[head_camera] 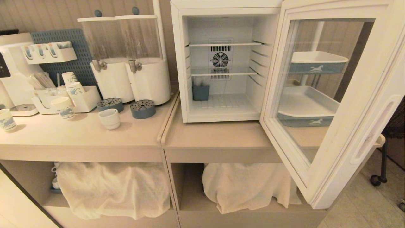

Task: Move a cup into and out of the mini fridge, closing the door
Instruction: Put the ceramic cup in the freezer

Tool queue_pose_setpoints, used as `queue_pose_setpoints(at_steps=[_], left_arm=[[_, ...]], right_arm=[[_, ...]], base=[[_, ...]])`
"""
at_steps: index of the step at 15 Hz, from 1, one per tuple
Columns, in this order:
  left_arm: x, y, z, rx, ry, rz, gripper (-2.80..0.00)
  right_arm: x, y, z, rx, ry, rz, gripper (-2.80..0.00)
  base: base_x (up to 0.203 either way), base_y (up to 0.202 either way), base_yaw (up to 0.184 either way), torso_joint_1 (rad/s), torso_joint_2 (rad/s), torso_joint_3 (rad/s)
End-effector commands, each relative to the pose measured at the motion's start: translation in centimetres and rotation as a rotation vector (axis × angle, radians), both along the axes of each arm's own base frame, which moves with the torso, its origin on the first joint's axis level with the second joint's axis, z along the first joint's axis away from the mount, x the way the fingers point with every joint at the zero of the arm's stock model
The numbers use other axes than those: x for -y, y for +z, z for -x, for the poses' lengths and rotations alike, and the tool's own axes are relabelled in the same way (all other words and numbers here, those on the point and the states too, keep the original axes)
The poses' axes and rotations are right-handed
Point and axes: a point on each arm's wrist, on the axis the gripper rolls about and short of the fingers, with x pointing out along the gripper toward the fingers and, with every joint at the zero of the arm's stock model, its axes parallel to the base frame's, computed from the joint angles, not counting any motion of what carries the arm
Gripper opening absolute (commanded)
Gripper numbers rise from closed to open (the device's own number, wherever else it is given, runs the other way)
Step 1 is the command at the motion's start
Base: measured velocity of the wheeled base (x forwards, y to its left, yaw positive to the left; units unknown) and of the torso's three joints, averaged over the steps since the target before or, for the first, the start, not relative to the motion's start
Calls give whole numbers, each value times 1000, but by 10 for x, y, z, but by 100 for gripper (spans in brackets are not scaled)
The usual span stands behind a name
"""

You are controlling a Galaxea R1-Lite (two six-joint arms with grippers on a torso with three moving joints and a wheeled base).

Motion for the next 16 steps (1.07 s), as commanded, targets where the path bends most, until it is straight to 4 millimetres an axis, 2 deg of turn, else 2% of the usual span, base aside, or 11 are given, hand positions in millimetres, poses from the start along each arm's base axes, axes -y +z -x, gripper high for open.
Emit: queue_pose_setpoints(at_steps=[1, 11, 13, 16], left_arm=[[0, -10, -3, -21, -1, 5, -280], [0, -10, -3, -19, -5, 3, -280], [0, -10, -3, -19, -5, 3, -280], [0, -10, -3, -19, -2, 4, -280]], right_arm=[[0, 0, 0, 0, 0, 0, -280], [0, 0, 0, 0, 1, 0, -280], [0, 0, 0, 0, 0, 0, -280], [0, 0, 0, 0, 1, 0, -280]], base=[[0, 0, 0, 0, 0, 0], [0, 0, 0, 0, 0, 0], [-2, 75, 2, 1, 7, 2], [0, 185, -1, 2, 6, 3]])
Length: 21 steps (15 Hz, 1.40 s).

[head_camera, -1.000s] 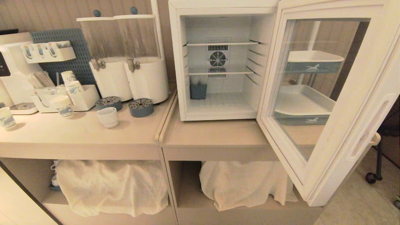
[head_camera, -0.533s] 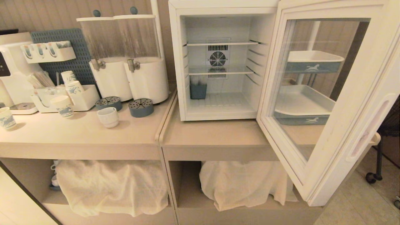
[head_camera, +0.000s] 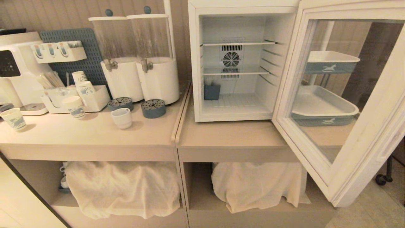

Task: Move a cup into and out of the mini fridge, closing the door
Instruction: Put the ceramic cup in the freezer

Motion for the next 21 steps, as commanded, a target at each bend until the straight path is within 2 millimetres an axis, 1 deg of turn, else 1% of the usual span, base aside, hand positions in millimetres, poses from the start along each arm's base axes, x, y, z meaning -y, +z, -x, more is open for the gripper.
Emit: queue_pose_setpoints(at_steps=[1, 21], left_arm=[[0, -11, -3, -34, 1, 2, -280], [0, -11, -3, -34, -1, 21, -280]], right_arm=[[0, 0, 0, 0, 0, 0, -280], [0, 0, 0, 0, 0, 0, -280]], base=[[0, 206, -1, 2, 14, 4], [0, 194, 1, 3, 4, 3]])
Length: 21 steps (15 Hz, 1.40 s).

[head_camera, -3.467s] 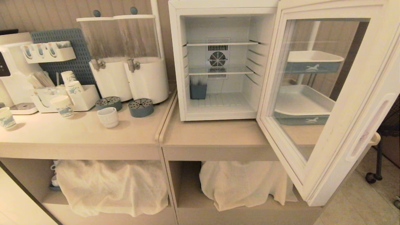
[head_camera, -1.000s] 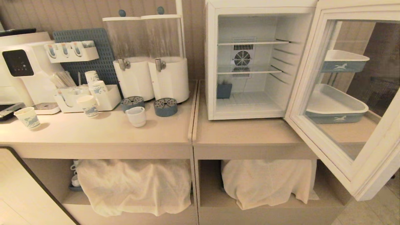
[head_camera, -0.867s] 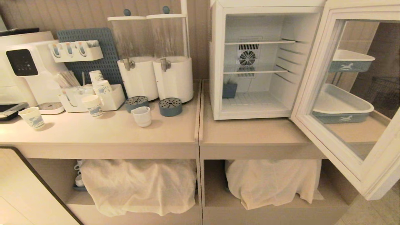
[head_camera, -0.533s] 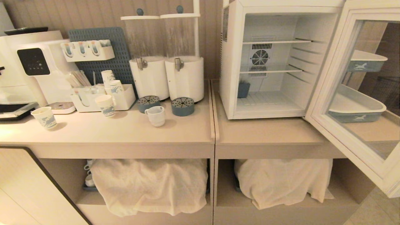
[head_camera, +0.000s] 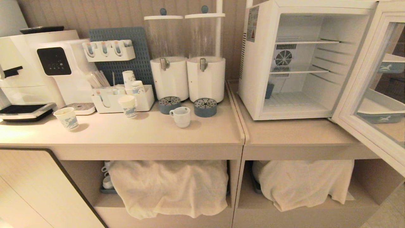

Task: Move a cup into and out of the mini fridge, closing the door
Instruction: Put the ceramic cup in the freezer

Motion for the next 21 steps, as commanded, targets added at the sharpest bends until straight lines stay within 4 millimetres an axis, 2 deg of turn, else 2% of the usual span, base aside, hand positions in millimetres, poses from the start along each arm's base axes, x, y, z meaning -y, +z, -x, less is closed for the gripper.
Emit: queue_pose_setpoints(at_steps=[1, 21], left_arm=[[0, -11, -3, -35, -1, 2, -280], [0, -11, -3, -35, -1, 8, -280]], right_arm=[[0, 0, 0, 0, 1, 0, -280], [0, 0, 0, 0, 1, 0, -280]], base=[[0, 194, -3, -1, 2, 1], [0, 193, -2, 2, 2, 2]])
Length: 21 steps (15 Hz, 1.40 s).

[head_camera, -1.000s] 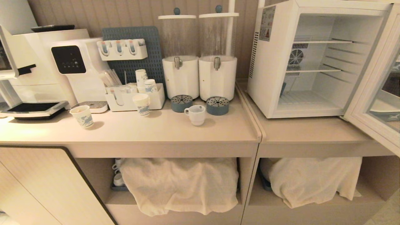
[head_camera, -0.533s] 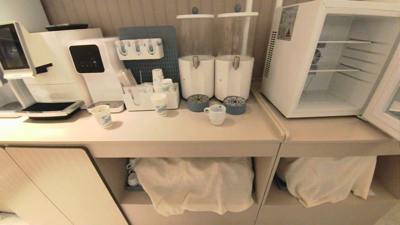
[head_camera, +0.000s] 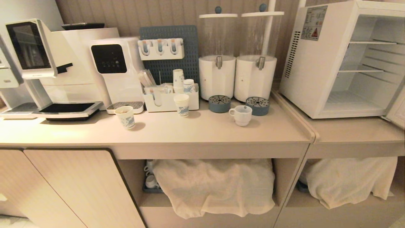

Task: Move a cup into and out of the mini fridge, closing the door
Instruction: Put the ceramic cup in the freezer

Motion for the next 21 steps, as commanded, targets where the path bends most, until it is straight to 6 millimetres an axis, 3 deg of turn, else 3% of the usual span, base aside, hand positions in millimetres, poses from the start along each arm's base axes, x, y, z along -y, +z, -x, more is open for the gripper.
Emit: queue_pose_setpoints(at_steps=[1, 10, 13, 16, 19, 21], left_arm=[[0, -11, -3, -35, -1, 1, -280], [0, -11, -3, -35, -1, 1, -280], [0, -11, -3, -35, -1, 1, -280], [0, -11, -3, -35, -1, 1, -280], [0, -11, -3, -35, -1, 2, -280], [0, -11, -3, -35, -1, 2, -280]], right_arm=[[0, 0, 0, 0, 0, 0, -280], [0, 6, 2, 22, 0, -3, -280], [0, 44, 21, 89, 12, -26, -280], [-2, 98, 56, 134, 100, -31, -280], [-1, 151, 39, 33, 178, -44, -280], [0, 184, 9, -52, 227, -99, -280]], base=[[0, 180, 2, 2, 7, 3], [0, 24, 0, 1, 1, 1], [0, 0, 0, 0, 0, 0], [0, 0, 0, 0, 0, 0], [0, 0, 0, 0, 0, 0], [0, 0, 0, 0, 0, 0]])
